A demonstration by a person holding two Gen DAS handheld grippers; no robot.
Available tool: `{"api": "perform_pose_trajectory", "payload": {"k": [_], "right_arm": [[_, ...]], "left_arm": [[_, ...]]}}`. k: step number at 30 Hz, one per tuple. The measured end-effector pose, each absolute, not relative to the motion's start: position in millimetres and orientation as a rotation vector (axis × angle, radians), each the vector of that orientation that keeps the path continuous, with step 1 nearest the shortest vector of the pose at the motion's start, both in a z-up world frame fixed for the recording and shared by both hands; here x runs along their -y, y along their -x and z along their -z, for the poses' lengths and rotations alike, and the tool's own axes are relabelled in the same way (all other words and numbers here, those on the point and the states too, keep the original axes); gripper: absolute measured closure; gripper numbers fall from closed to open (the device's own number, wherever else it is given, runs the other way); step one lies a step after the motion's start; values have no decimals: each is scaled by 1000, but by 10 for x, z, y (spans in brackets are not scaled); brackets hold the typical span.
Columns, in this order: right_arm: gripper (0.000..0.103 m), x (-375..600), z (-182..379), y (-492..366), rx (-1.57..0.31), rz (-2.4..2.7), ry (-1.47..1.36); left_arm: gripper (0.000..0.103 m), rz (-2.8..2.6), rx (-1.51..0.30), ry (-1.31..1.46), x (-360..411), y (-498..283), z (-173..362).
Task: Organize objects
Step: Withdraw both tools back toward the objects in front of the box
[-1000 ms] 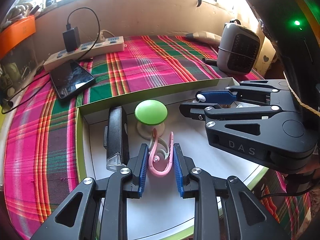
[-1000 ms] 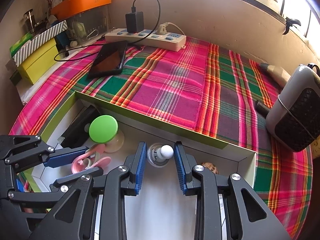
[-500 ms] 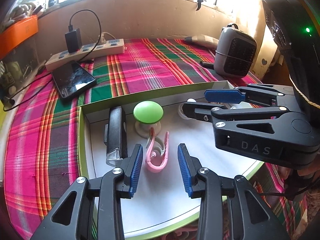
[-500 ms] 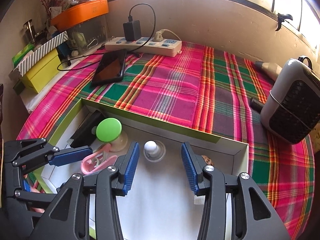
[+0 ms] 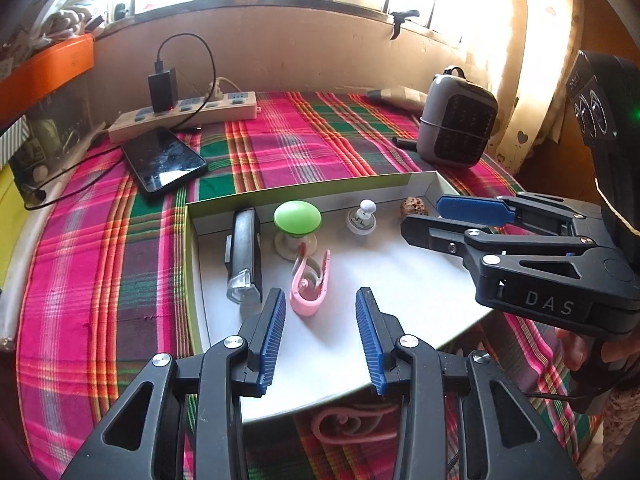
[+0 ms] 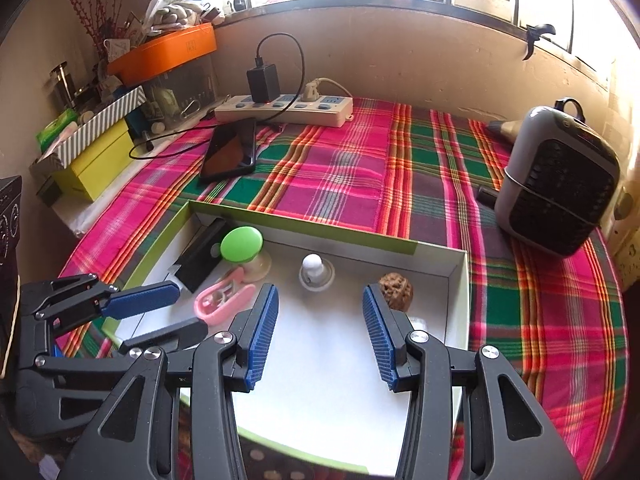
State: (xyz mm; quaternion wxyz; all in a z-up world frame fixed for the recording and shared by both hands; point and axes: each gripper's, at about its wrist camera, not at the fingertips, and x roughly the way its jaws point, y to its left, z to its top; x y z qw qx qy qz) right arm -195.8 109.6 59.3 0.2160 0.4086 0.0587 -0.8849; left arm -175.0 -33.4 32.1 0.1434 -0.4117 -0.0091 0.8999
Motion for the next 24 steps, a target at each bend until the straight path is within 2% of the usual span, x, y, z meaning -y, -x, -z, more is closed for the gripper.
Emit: {"api": "perform_pose_trajectory", "payload": {"k": [14,24], "right_arm": [[58,-1388,-664,1396,-81,2512,-1069],[58,-1450,-524,1046,-81,2527,-1060]], "left_arm": [[68,-2640,93,1133,559,1224,-410],[68,-2560,141,1164,526,1131,-233]]}}
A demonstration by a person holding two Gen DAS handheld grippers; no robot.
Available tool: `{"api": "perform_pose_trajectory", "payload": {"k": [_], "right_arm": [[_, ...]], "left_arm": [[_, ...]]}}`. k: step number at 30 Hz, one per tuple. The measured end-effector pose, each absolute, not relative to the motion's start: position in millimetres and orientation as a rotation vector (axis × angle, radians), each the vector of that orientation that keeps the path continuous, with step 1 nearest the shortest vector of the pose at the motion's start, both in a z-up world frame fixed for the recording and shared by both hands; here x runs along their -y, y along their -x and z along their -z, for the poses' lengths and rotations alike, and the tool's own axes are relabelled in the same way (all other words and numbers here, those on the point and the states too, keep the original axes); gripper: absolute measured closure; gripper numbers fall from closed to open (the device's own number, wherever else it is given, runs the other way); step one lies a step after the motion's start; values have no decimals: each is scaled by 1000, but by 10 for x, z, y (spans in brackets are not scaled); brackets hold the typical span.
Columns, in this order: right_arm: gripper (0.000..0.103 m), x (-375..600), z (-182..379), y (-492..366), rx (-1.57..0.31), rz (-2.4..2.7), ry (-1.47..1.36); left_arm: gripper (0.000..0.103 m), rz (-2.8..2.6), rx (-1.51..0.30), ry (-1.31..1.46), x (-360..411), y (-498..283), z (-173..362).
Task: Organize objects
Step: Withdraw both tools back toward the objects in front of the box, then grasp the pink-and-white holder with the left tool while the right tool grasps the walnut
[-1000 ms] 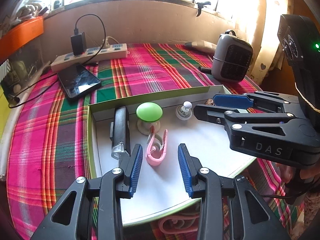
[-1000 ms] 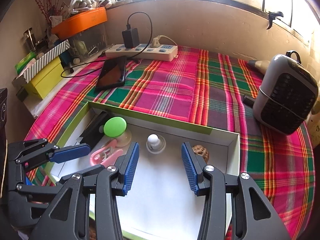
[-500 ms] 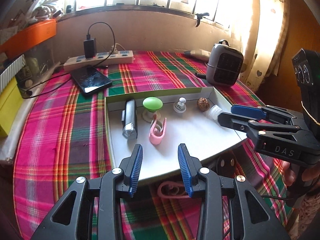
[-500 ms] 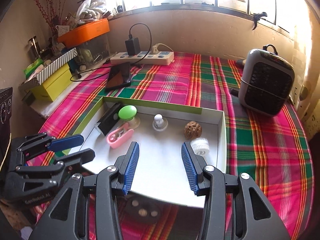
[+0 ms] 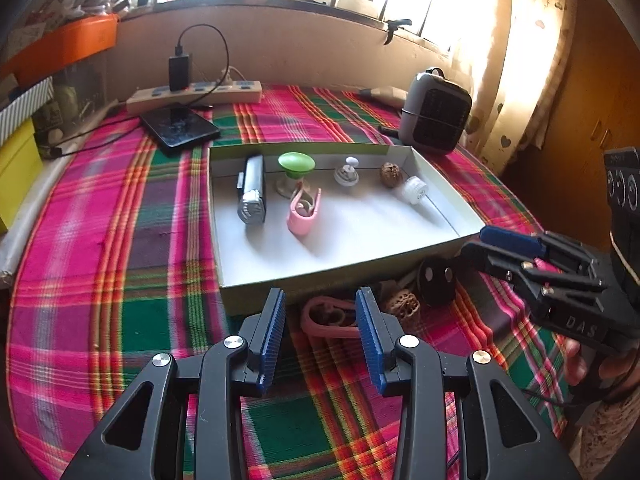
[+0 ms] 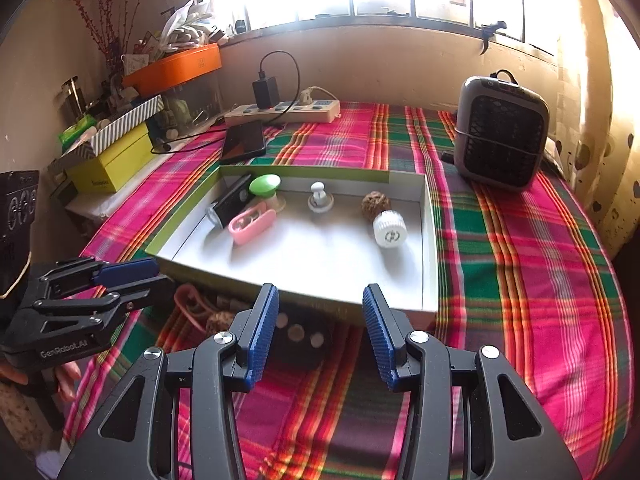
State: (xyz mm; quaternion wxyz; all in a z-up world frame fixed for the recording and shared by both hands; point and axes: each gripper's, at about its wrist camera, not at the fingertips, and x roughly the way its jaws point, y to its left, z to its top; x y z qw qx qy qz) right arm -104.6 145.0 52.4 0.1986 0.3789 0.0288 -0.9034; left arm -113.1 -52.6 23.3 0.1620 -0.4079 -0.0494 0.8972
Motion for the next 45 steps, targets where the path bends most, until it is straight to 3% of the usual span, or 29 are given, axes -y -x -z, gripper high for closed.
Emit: {"api": "perform_pose_trajectory", "payload": {"k": [31,45], "right_arm": [[57,-1651,-319,1008,20,2544,-1144],[57,-1552,-290,911,8,2491,-1137]], "left_arm": [[68,-2416,100,1240,306,701,-54],[68,-2456,15,1226,303,998,-46]]}}
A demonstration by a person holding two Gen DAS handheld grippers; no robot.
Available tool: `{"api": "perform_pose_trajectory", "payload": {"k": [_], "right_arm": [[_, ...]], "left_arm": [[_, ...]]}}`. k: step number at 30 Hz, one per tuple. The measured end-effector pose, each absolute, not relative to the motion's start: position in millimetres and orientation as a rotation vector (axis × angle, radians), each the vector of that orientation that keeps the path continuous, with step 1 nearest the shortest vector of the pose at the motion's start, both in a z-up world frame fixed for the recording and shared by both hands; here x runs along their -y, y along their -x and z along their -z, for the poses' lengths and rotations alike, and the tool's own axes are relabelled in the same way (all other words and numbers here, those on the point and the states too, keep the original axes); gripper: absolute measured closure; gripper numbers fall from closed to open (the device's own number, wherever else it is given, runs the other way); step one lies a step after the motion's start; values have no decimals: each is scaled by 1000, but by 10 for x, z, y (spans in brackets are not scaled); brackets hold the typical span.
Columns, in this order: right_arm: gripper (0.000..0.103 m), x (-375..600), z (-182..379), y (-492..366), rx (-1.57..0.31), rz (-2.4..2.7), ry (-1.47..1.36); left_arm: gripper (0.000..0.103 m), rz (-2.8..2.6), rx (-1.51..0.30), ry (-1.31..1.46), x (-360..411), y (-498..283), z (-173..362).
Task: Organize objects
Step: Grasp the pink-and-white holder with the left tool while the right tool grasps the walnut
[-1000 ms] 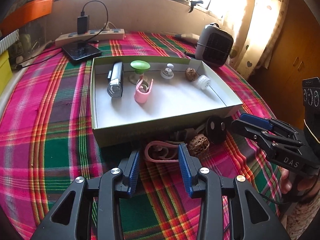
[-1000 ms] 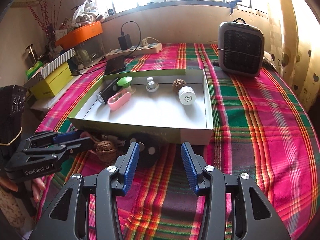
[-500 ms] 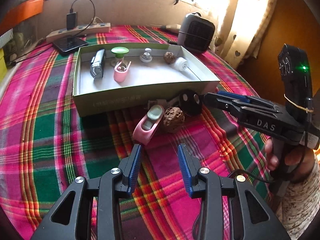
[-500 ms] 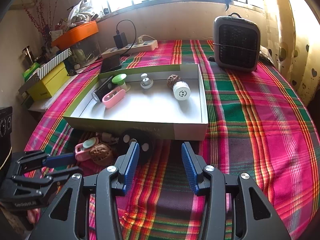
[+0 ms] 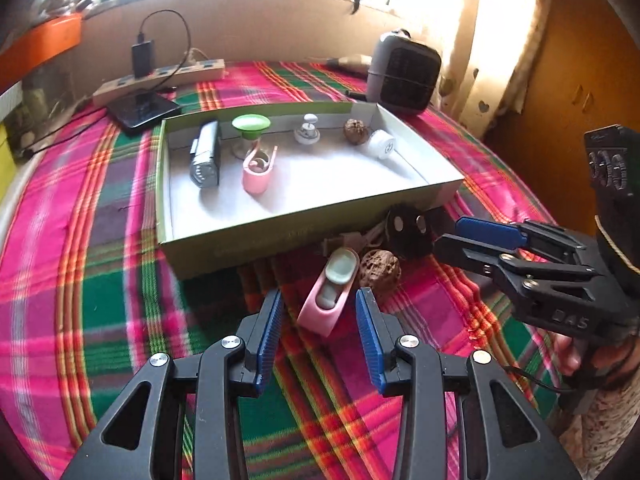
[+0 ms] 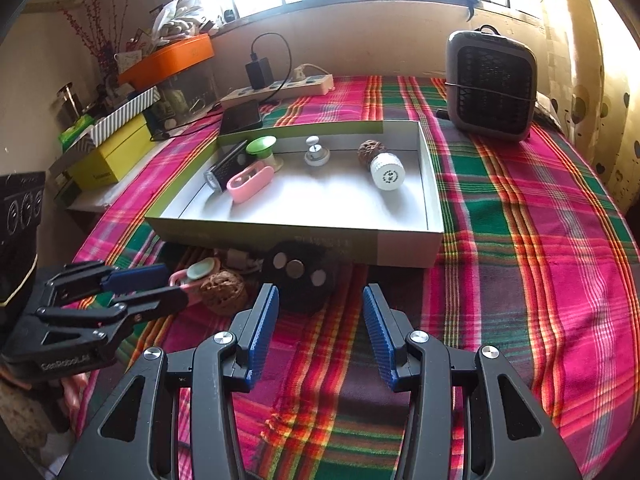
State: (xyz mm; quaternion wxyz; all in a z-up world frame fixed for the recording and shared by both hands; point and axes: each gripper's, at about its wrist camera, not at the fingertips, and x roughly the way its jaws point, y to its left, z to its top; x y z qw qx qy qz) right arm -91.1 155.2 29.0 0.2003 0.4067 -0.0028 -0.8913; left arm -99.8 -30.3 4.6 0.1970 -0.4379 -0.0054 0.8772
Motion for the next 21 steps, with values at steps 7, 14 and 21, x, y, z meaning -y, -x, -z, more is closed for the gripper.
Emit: {"api": "perform_pose_trajectory", "payload": {"k": [7,14,21], "right_arm": [[58,-1553,-296,906,14,2491,-1140],[58,-1485,-289,899,-2,2479,-1148],[58,-1401,-297,878,-8,2469,-1142]], "left_arm": [[68,-2447,-60,1225,219,1125,-18],[68,-2471,-83,1230,165,1169,-15],[87,-2507,-81,1224,277,1124,-8]]}}
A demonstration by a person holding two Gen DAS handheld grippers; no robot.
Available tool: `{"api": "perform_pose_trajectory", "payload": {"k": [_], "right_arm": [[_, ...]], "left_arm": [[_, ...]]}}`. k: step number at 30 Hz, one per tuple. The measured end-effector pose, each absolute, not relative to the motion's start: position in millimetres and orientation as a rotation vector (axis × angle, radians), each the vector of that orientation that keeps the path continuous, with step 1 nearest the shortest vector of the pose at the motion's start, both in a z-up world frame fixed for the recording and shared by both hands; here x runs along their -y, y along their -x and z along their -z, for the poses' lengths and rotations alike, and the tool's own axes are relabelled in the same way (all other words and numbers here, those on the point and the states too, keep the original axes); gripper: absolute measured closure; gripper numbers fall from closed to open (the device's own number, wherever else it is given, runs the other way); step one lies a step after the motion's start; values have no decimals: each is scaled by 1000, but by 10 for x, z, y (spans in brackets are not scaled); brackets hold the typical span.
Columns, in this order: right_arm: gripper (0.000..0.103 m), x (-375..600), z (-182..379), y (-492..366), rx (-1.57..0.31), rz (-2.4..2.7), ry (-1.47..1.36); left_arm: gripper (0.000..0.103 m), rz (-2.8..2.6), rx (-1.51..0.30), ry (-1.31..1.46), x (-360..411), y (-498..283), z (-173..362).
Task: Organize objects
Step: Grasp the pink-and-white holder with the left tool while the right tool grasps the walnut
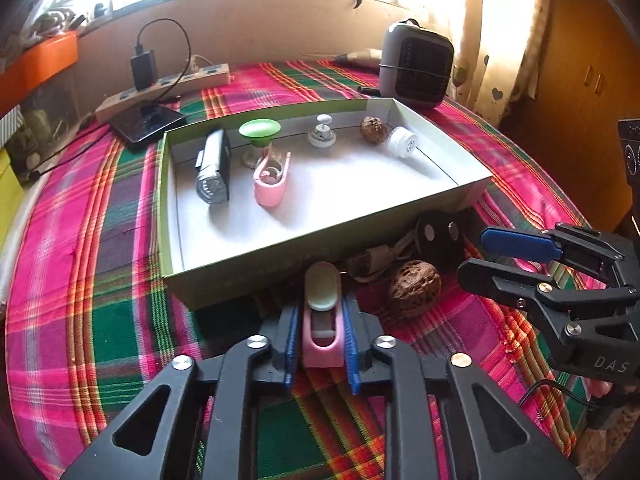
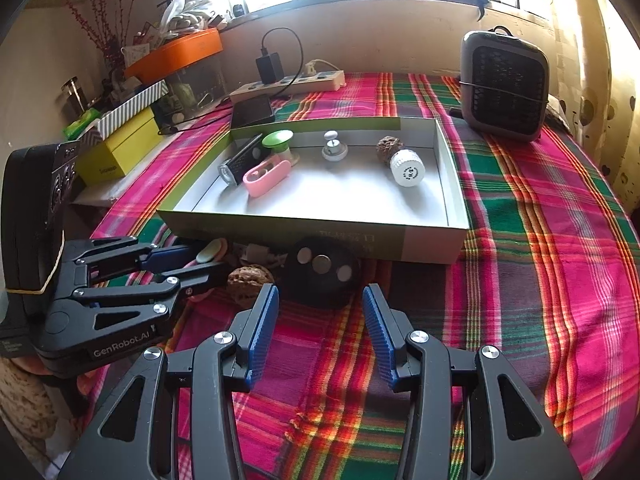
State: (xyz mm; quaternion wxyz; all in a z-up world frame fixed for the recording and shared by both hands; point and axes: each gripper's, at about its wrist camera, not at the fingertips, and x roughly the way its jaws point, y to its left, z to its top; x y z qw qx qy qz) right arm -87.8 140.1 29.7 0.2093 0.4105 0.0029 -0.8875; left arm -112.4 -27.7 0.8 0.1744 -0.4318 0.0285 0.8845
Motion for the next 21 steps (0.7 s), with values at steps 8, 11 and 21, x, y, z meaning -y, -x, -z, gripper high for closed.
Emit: {"api": "perform_pose_trajectory", "payload": {"k": [8,11,21], "right_arm": [[58,-1253,-333,836,-14,2442,-1122],[58,-1156,-303,837,-38,2427,-1127],[58,-913,-213,853,-110,2424,-1122]], "left_arm": [[87,-2557,-57,1232,452,1024,-1],[87,-2570,-42,1235,539,965,-2],[87,-2593,2,1233,669,886,-1]]}}
